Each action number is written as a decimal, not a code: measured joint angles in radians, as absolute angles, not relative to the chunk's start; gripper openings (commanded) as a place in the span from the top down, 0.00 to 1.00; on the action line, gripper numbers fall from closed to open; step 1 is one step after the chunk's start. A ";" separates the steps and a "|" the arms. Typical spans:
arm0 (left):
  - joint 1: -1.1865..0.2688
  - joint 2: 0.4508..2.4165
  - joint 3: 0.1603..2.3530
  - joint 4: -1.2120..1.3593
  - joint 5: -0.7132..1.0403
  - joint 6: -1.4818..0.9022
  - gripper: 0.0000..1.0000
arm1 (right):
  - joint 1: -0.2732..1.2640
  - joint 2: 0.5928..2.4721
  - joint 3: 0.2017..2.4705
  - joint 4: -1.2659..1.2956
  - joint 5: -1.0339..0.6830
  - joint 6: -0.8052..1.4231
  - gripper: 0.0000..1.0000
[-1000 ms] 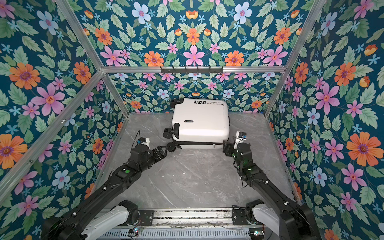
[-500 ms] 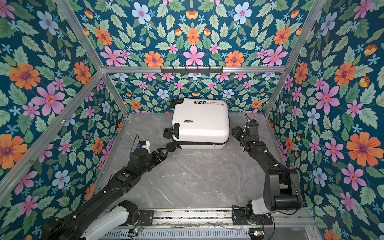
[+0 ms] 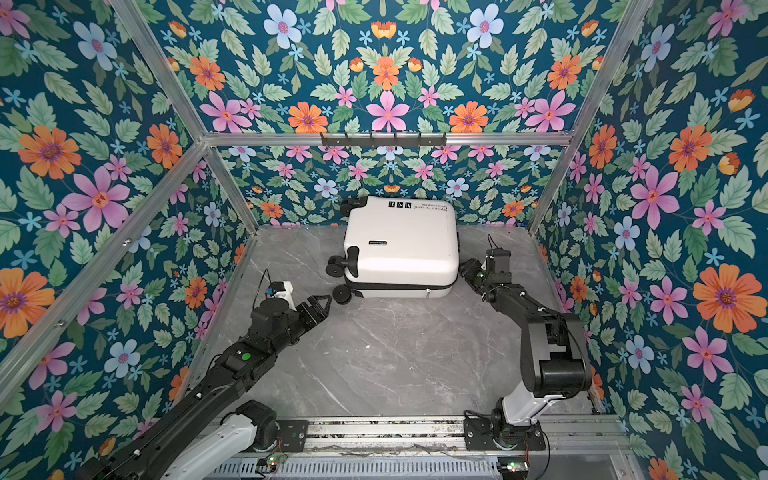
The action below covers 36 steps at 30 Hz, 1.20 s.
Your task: Pack the luggage
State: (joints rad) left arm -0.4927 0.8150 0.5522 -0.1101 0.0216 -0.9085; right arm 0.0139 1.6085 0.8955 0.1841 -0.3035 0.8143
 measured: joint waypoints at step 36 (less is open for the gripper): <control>-0.735 0.836 0.109 0.374 0.100 -0.609 0.30 | 0.283 1.350 0.755 0.107 -0.250 0.882 0.58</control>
